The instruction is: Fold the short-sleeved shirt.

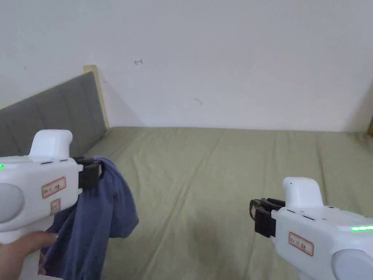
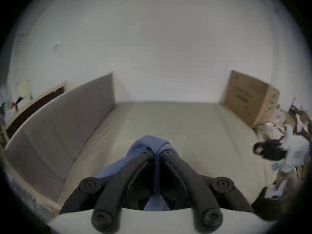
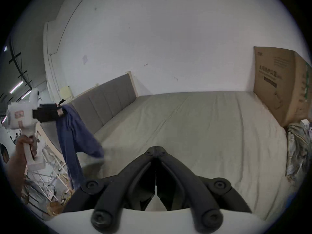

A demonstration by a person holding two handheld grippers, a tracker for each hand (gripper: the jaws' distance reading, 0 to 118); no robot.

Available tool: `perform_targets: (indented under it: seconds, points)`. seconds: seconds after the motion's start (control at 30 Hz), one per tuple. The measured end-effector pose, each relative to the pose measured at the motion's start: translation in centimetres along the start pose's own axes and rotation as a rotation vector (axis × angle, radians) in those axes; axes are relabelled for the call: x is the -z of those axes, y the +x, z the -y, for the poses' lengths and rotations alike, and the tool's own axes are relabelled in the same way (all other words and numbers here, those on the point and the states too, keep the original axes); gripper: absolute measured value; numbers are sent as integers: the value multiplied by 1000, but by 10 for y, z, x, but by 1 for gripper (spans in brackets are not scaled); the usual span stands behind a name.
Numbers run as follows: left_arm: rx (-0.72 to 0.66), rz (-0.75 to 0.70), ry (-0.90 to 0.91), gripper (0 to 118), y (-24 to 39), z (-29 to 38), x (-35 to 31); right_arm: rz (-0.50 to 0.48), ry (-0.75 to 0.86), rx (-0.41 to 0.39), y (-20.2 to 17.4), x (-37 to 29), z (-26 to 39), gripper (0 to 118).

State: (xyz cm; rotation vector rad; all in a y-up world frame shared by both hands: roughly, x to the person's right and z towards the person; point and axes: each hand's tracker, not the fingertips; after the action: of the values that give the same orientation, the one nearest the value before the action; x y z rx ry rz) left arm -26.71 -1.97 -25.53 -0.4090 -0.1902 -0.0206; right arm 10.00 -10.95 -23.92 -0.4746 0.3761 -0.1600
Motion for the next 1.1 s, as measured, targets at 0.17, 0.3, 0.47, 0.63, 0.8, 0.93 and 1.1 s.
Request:
perform_targets:
  seconds: [0.17,0.3,0.47,0.63,0.8,0.93,1.1]
  points:
    - [39,232,50,5,90,-43,9,90,95,23,38,-61,-12,1]
    - [55,385,37,5,157,-52,32,190,150,29,72,-102,-15,1]
    - [77,539,-156,5,242,-34,88,303,161,73,115,-129,-7,1]
    - [57,582,-565,5,298,47,167,357,124,154,146,-136,15,1]
    - [-156,569,-849,20,300,137,216,373,43,203,165,-126,41,1]
    - [-153,545,-846,103,284,158,212,372,4,232,172,-119,54,1]
    - [-163,522,-569,102,246,116,174,370,-9,248,171,-114,56,1]
